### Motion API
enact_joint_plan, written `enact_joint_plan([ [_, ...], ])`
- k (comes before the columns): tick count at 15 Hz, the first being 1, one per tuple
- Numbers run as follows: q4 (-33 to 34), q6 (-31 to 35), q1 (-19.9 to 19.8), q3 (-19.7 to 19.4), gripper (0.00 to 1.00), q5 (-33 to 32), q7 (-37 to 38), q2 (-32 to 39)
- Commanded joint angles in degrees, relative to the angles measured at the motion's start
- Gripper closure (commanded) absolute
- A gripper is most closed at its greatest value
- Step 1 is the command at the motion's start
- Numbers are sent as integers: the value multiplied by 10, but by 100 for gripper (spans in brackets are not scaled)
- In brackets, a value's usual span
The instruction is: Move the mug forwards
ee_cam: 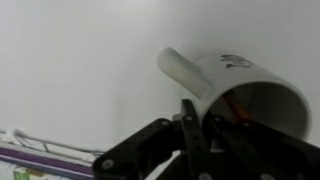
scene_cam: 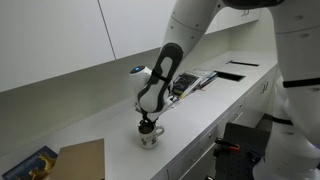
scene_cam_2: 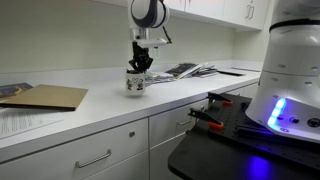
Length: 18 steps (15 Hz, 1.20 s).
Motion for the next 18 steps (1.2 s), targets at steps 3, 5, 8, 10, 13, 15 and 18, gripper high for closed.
enact_joint_plan([
  [3,-77,38,-19,-3,98,13,9,-55],
  [5,-88,39,-23,-6,98,7,14,-60],
  [8,-101,49,-30,-4,98,14,8,-61],
  [10,-109,57,-33,-3,98,18,5,-60],
  [13,-115,66,-34,-4,98,18,4,-58],
  [15,-116,66,-37,1,98,30,-3,-57],
  [18,-114,57,-43,10,58,60,-16,-64],
])
